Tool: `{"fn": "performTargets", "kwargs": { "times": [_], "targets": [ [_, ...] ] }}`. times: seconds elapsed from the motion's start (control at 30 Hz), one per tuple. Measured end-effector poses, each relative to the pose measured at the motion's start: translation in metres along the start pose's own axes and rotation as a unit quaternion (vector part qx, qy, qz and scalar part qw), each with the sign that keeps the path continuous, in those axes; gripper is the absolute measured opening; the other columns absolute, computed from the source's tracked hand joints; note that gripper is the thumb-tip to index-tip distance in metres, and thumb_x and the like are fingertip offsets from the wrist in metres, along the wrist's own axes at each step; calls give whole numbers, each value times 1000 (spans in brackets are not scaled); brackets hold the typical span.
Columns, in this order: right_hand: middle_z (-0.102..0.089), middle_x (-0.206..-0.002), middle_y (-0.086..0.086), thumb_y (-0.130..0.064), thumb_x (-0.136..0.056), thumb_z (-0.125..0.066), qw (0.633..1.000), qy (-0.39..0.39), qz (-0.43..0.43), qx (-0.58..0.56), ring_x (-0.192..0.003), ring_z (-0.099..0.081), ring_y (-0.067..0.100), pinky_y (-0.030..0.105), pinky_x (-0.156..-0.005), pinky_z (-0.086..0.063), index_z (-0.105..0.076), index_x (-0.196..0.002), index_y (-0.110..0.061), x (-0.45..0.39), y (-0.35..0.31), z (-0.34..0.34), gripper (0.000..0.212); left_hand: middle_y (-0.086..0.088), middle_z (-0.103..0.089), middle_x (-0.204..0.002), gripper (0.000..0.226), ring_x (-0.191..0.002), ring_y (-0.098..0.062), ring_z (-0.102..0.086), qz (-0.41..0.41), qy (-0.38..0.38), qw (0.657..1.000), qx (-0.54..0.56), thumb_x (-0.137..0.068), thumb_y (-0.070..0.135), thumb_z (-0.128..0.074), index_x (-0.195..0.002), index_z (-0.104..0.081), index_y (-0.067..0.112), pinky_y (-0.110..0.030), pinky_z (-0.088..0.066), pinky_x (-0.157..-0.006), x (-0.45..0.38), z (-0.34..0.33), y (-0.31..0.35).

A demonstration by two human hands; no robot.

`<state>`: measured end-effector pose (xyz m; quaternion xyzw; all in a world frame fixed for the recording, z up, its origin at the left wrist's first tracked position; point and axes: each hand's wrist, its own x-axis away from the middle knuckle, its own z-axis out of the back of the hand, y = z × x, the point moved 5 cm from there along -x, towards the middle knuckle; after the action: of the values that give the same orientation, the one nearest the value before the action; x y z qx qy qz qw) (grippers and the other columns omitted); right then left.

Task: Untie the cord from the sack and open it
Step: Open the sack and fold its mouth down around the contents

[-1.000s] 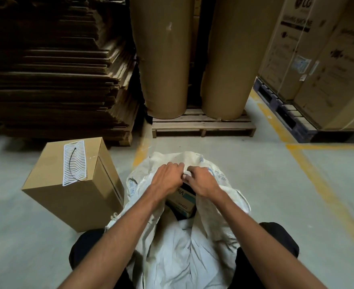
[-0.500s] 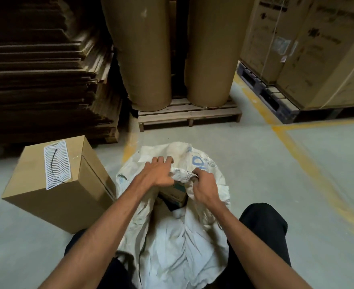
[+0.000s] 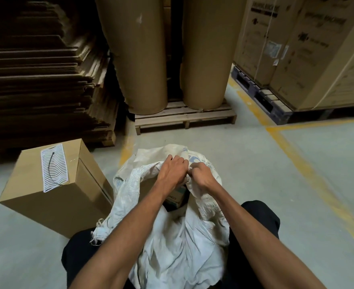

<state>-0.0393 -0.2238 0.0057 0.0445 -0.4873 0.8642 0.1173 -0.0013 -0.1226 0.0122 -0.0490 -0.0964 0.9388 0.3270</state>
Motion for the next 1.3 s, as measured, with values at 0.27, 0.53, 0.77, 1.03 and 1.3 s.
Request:
{"fn": "performTargets", "kwargs": {
  "times": [0.27,0.53,0.77,1.03,1.3],
  "targets": [
    [-46,-137,11,-54,-73,-65,922,176,57,341,-130,-44,34,58,-110,-35,-41,-147,-9,58,41,-31,90,-2,-59,-81,10,-82,-25,-56,74,-154,977,128,-86,22,-58,-90,-52,15,-41,-39,-89,-9,10,-28],
    [-61,-87,6,-12,-81,-48,976,109,16,186,-76,-58,30,36,-61,-37,-47,-99,-13,34,45,-24,18,-7,-66,-109,33,-89,-25,-58,36,-205,970,122,-88,40,-62,-110,-54,18,-37,-46,-79,-17,5,-34],
    [-64,-82,-1,-15,-79,-43,994,63,-44,-79,-73,-57,18,31,-64,-40,-58,-84,-15,10,49,-5,16,-9,-42,-143,107,-136,-28,-39,-162,19,987,-17,-63,26,-83,-154,-27,18,-49,-24,-122,13,-17,20],
    [-48,-59,4,-3,-66,-48,958,-37,-203,-199,-59,-43,22,29,-56,-36,-47,-62,-13,5,49,3,11,-5,-66,-106,42,-98,-23,-58,-108,39,992,-46,-85,19,-70,-121,-51,9,-37,-40,-92,-15,-4,39],
    [-40,-134,9,-66,-62,-60,968,82,-60,230,-126,-40,30,47,-110,-34,-33,-147,-17,36,73,-15,102,2,-72,-87,16,-89,-22,-69,-47,-91,994,-28,-85,35,-64,-83,-52,25,-42,-37,-99,-39,-9,23]
  ]
}}
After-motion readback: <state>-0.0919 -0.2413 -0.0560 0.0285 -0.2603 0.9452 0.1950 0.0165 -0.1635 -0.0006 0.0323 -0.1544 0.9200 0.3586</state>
